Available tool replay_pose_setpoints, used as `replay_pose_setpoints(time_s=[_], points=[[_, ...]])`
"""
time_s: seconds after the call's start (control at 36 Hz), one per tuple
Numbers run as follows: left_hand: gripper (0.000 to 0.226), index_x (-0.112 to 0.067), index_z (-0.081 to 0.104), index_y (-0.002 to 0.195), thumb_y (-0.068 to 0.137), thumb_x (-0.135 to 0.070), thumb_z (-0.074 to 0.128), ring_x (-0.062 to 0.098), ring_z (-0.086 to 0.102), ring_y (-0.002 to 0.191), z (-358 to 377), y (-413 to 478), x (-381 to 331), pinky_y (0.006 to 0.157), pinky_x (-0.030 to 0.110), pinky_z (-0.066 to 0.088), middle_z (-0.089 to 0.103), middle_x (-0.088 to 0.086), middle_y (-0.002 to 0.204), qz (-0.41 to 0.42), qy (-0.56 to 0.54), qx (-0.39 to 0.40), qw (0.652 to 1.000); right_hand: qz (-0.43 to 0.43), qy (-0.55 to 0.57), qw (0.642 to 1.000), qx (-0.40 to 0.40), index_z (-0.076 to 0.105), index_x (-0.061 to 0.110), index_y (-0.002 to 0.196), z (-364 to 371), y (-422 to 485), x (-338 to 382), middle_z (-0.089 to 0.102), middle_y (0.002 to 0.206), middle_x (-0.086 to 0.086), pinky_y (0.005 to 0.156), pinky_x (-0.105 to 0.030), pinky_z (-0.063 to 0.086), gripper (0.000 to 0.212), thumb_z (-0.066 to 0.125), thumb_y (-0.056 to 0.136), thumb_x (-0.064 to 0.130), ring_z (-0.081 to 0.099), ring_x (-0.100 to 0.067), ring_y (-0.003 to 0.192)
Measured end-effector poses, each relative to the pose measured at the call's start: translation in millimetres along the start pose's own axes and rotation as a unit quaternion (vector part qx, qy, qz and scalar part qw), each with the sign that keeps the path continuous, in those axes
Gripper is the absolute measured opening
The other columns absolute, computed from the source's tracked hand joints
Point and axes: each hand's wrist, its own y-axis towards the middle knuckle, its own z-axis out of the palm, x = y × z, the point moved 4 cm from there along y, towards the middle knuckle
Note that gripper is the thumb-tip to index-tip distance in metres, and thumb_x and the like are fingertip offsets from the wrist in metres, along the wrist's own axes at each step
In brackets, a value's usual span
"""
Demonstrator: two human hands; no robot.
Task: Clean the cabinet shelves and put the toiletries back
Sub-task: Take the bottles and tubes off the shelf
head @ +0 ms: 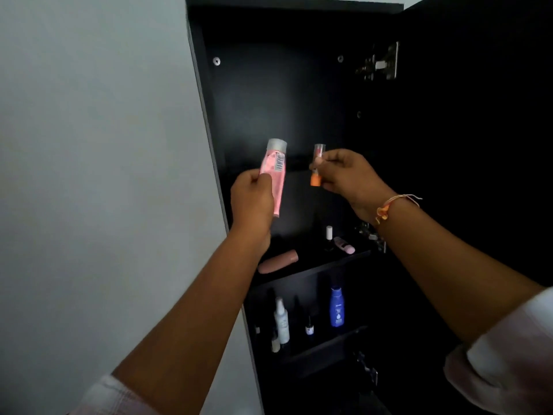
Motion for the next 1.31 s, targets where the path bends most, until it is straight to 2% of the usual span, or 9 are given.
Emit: replay_pose_setpoints(time_s=[0.08, 0.17, 0.25, 0.39, 0.67, 0.86, 1.03, 1.17, 1.31], points=[[0.027, -0.022, 0.063, 0.110, 0.089, -0.019, 0.044, 0.028, 0.059, 0.097, -10, -29, 26, 0.047, 0.031, 0.055, 0.061, 0.007, 0.107, -0.148, -0.059, 0.031, 0.987, 0.024, 0.017, 1.000, -0.008, 0.059, 0.004, 0.112, 6, -27, -20, 0.067, 0.097, -0.004, 0.059, -0.012, 0.050, 0.018, 0.058, 0.096, 0.013, 0.064, -0.006, 0.077], [0.030, -0.018, 0.062, 0.113, 0.088, -0.015, 0.045, 0.032, 0.062, 0.095, -22, -54, 59, 0.074, 0.057, 0.057, 0.060, 0.011, 0.111, -0.223, -0.121, 0.052, 0.966, 0.050, 0.008, 0.999, -0.020, 0.057, 0.003, 0.118, 10, -54, -49, 0.067, 0.097, -0.005, 0.055, -0.013, 0.050, 0.024, 0.058, 0.096, 0.011, 0.064, -0.003, 0.071], [0.028, -0.021, 0.066, 0.098, 0.089, -0.015, 0.041, 0.028, 0.070, 0.093, -34, -76, 96, 0.092, 0.046, 0.053, 0.072, 0.010, 0.103, -0.236, -0.086, 0.047, 0.967, 0.083, -0.012, 0.996, -0.026, 0.059, 0.013, 0.107, 13, -85, -88, 0.067, 0.094, -0.002, 0.058, -0.012, 0.048, 0.012, 0.059, 0.095, 0.011, 0.065, -0.002, 0.071], [0.023, -0.015, 0.066, 0.097, 0.084, -0.023, 0.048, 0.039, 0.064, 0.089, -51, -122, 170, 0.072, 0.044, 0.049, 0.067, 0.024, 0.104, -0.324, -0.005, 0.034, 0.945, 0.150, -0.025, 0.988, -0.038, 0.055, 0.016, 0.098, 16, -137, -160, 0.065, 0.087, -0.002, 0.059, -0.016, 0.048, 0.014, 0.061, 0.093, 0.005, 0.063, -0.009, 0.074], [0.022, -0.013, 0.067, 0.110, 0.093, -0.008, 0.055, 0.008, 0.050, 0.045, -76, -211, 309, 0.050, 0.019, 0.042, 0.065, 0.008, 0.082, -0.499, 0.052, -0.004, 0.865, 0.250, -0.116, 0.961, -0.003, 0.057, 0.011, 0.086, 6, -221, -296, 0.063, 0.078, -0.005, 0.066, -0.021, 0.050, 0.019, 0.060, 0.087, -0.008, 0.063, 0.000, 0.064], [0.023, -0.005, 0.066, 0.113, 0.092, -0.013, 0.061, 0.019, 0.049, 0.050, -79, -252, 371, 0.051, 0.026, 0.041, 0.063, 0.019, 0.078, -0.535, 0.166, 0.005, 0.829, 0.300, -0.182, 0.934, 0.063, 0.064, 0.034, 0.085, -7, -254, -368, 0.071, 0.085, 0.004, 0.079, -0.038, 0.054, 0.010, 0.070, 0.078, 0.029, 0.068, -0.020, 0.084], [0.021, -0.012, 0.067, 0.109, 0.089, -0.015, 0.067, 0.025, 0.067, 0.077, -81, -283, 421, 0.070, 0.034, 0.054, 0.070, 0.014, 0.095, -0.557, 0.202, -0.047, 0.804, 0.307, -0.185, 0.920, 0.159, 0.062, -0.001, 0.082, 0, -275, -405, 0.065, 0.084, -0.022, 0.083, -0.050, 0.051, 0.005, 0.063, 0.084, 0.004, 0.063, -0.037, 0.085], [0.010, -0.016, 0.067, 0.095, 0.086, -0.011, 0.070, 0.025, 0.068, 0.081, -85, -301, 458, 0.074, 0.034, 0.058, 0.070, 0.009, 0.092, -0.559, 0.219, -0.106, 0.793, 0.320, -0.183, 0.909, 0.193, 0.062, 0.043, 0.074, 5, -299, -469, 0.070, 0.083, -0.007, 0.084, -0.053, 0.053, 0.025, 0.062, 0.081, 0.018, 0.068, -0.028, 0.084], [0.012, -0.019, 0.068, 0.094, 0.085, -0.011, 0.070, 0.029, 0.068, 0.085, -93, -306, 488, 0.073, 0.034, 0.057, 0.069, 0.007, 0.093, -0.566, 0.232, -0.161, 0.775, 0.341, -0.190, 0.899, 0.201, 0.060, 0.032, 0.074, 22, -308, -497, 0.070, 0.087, -0.008, 0.084, -0.049, 0.053, 0.023, 0.066, 0.082, 0.011, 0.066, -0.028, 0.087]])
